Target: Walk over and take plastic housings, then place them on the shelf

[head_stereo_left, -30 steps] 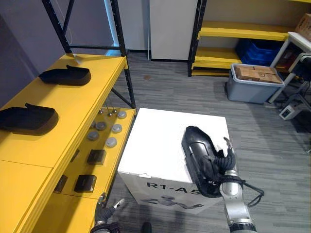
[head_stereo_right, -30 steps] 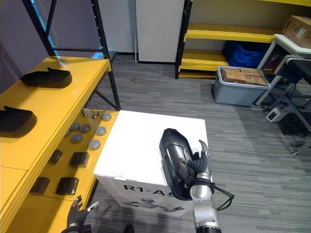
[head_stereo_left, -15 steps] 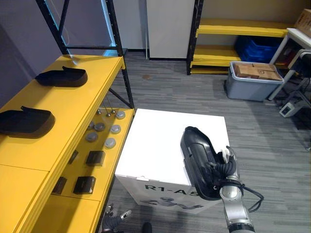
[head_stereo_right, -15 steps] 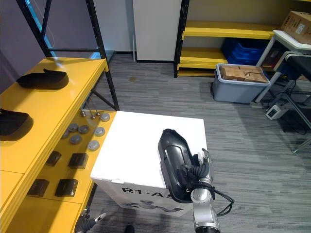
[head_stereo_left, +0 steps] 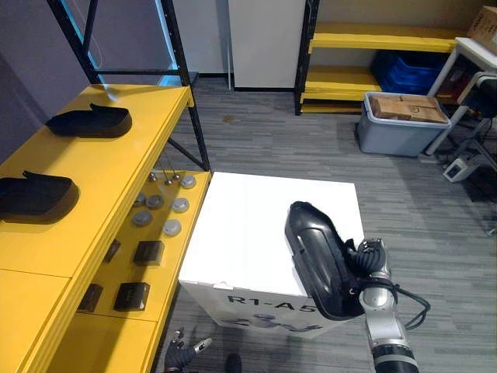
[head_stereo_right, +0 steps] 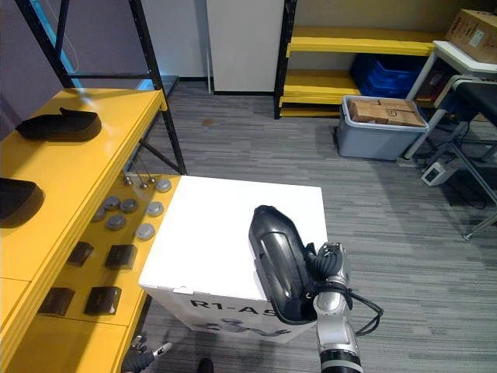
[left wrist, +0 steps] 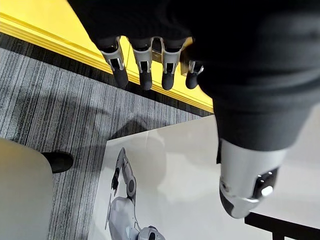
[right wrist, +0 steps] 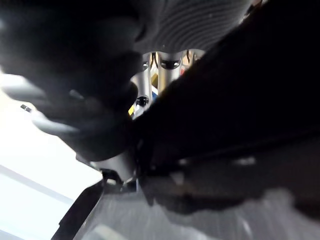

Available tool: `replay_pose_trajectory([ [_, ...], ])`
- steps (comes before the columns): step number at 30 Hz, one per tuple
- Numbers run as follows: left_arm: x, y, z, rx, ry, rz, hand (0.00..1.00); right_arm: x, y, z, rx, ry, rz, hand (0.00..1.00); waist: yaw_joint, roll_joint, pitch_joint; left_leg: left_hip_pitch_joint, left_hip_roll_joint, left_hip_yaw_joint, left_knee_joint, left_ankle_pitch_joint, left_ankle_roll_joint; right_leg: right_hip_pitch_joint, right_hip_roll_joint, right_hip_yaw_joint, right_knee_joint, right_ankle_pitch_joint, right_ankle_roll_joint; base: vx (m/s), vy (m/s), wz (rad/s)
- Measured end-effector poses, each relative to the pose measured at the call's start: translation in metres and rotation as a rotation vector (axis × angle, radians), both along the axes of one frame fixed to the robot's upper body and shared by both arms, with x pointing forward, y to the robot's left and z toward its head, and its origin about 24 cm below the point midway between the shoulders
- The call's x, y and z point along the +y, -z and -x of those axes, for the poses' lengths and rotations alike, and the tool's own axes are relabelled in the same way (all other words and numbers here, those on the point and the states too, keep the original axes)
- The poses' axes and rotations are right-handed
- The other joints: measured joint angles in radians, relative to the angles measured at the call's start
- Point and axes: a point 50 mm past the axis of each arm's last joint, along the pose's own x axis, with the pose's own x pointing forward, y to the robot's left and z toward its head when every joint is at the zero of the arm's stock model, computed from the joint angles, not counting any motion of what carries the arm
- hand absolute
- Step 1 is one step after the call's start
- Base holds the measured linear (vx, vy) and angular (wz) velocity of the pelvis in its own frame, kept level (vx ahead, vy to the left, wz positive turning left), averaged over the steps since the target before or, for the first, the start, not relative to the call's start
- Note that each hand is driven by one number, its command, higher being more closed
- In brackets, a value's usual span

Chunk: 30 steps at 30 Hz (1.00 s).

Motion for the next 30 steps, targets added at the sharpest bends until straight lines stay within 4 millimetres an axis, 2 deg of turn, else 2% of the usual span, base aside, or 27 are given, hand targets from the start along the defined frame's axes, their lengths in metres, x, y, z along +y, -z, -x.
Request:
replay_pose_trajectory([
  [7,0.001,0.000,-0.001,-0.003,-0.005,0.003,0.00,0.002,-0.004,-0.004,-0.004,-0.031,-0.011,1.00,0.000,-0.004,0.004,0.000,0.000,-0.007,0.000,0.000,0.000,0.004,0.002,-0.003,-0.003,0.000,0.000,-0.01,-0.022,0.02],
  [21,0.003,-0.003,-0.009,-0.032,-0.003,0.000,0.00,0.021,-0.037,-0.016,-0.162,-0.121,-0.025,1.00,0.000,-0.002,0.027,-0.006,0.000,-0.008,0.004,0.000,0.000,-0.004,0.001,-0.002,0.002,0.000,0.000,-0.01,-0.004,0.00],
  [28,-0.005,-0.003,-0.010,-0.031,0.031,0.008,0.00,0.025,-0.052,-0.017,-0.254,-0.133,-0.063,1.00,0.005,0.005,0.032,-0.008,0.000,-0.008,0.004,0.000,0.000,-0.007,0.001,0.000,0.004,0.000,-0.001,0.00,0.000,0.00],
  [30,-0.005,-0.003,-0.010,-0.031,0.030,0.010,0.00,0.024,-0.063,-0.016,-0.327,-0.122,-0.105,1.00,0.009,0.006,0.032,-0.009,0.001,-0.007,0.005,0.000,0.000,-0.008,0.001,0.001,0.004,0.001,-0.001,0.00,0.000,0.00],
])
